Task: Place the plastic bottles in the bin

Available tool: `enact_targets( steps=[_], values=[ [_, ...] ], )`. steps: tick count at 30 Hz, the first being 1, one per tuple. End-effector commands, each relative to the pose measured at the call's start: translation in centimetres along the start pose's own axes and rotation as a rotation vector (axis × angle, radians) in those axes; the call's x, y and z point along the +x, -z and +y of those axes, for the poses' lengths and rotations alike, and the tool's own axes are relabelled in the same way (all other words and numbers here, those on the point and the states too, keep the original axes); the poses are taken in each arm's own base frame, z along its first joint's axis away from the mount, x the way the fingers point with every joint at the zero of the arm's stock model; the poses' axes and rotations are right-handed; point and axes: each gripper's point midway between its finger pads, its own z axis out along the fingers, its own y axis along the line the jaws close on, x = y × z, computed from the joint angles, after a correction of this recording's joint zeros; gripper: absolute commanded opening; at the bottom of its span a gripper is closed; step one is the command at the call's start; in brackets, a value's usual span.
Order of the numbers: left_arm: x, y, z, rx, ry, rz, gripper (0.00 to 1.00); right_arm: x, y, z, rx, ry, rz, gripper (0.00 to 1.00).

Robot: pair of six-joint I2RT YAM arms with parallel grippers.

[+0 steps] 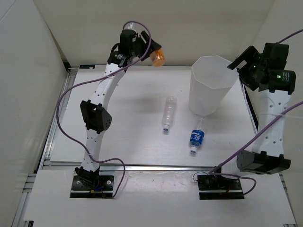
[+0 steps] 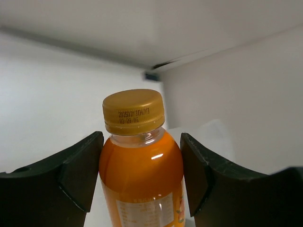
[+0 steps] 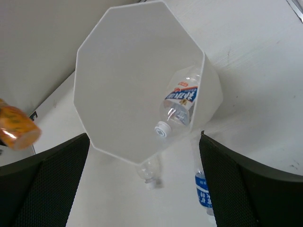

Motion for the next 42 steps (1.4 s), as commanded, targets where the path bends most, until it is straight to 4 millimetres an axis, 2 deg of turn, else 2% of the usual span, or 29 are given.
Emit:
enact_targets(
  steps=[1, 5, 7, 8, 13, 14, 17, 20, 23, 25, 27, 28, 29, 33, 34, 36, 37, 38, 39, 40, 41, 42],
  values=[
    [-5.2, 6.8, -13.1, 0.370, -0.020, -0.181, 0.34, 0.1, 5.0, -0.2, -0.004, 0.016, -0.043, 1.00],
    [-5.0, 8.5, -19.5, 0.546, -0.097, -0.317, 0.32, 1.3, 9.9, -1.5, -0.009, 0.033, -0.102, 1.00],
    [-4.6, 8.9, -21.3, 0.586, -0.118, -0.373, 0.34, 1.7, 11.4, -1.7, -0.016, 0.035, -0.129, 1.00],
    [-3.0, 8.3, -22.2, 0.604, -0.126, -0.362, 0.34, 1.9, 12.3, -1.8, -0.027, 0.027, -0.144, 1.00],
    [2.0, 4.7, -22.7, 0.599, -0.133, -0.318, 0.35, 3.0, 13.3, -1.2, -0.056, -0.006, -0.096, 1.00],
    [3.5, 4.9, -23.7, 0.608, -0.142, -0.308, 0.35, 3.0, 13.6, -0.8, -0.076, -0.004, -0.097, 1.00],
    [6.7, 3.3, -24.1, 0.596, -0.164, -0.289, 0.36, 3.2, 13.9, -0.3, -0.107, -0.001, -0.089, 1.00],
    [8.0, 2.9, -24.3, 0.586, -0.187, -0.289, 0.36, 3.7, 13.7, -0.6, -0.107, 0.009, -0.075, 1.00],
    [8.0, 2.2, -24.0, 0.581, -0.184, -0.299, 0.40, 3.8, 14.3, -0.6, -0.112, 0.021, -0.083, 1.00],
    [7.8, 2.1, -23.9, 0.581, -0.200, -0.321, 0.43, 3.5, 15.3, -0.5, -0.116, 0.035, -0.112, 1.00],
    [8.6, 2.3, -24.3, 0.595, -0.204, -0.305, 0.43, 3.6, 16.1, -0.6, -0.121, 0.036, -0.120, 1.00],
    [9.0, 1.8, -23.8, 0.582, -0.205, -0.294, 0.44, 3.4, 17.4, -0.3, -0.134, 0.039, -0.138, 1.00],
    [10.0, 1.6, -23.9, 0.586, -0.222, -0.276, 0.44, 3.4, 17.5, 0.1, -0.146, 0.040, -0.128, 1.00],
    [12.1, 1.2, -24.2, 0.602, -0.254, -0.241, 0.53, 3.4, 18.5, 0.2, -0.153, 0.031, -0.138, 1.00],
    [12.7, 0.8, -23.6, 0.585, -0.275, -0.220, 0.62, 3.7, 18.5, 0.2, -0.156, 0.031, -0.125, 1.00],
    [13.3, 0.7, -23.4, 0.590, -0.293, -0.196, 0.66, 4.2, 19.1, 0.2, -0.171, 0.024, -0.125, 1.00],
    [13.3, 0.7, -23.4, 0.589, -0.306, -0.200, 0.68, 4.4, 18.8, 0.1, -0.165, 0.022, -0.115, 1.00],
    [14.1, 0.8, -23.6, 0.596, -0.311, -0.177, 0.76, 4.6, 19.0, -0.1, -0.167, 0.014, -0.116, 1.00],
    [13.6, 1.5, -24.1, 0.605, -0.321, -0.190, 0.84, 4.7, 19.2, -0.1, -0.173, 0.015, -0.125, 1.00],
    [13.6, 1.6, -24.0, 0.601, -0.343, -0.195, 0.98, 4.8, 19.0, -0.2, -0.168, 0.014, -0.118, 1.00],
    [14.0, 2.0, -24.2, 0.599, -0.362, -0.187, 1.00, 5.1, 18.5, -0.4, -0.157, 0.011, -0.103, 1.00],
    [13.1, 3.4, -25.0, 0.612, -0.391, -0.212, 1.00, 5.6, 18.5, -0.4, -0.166, 0.012, -0.087, 1.00]
  ],
)
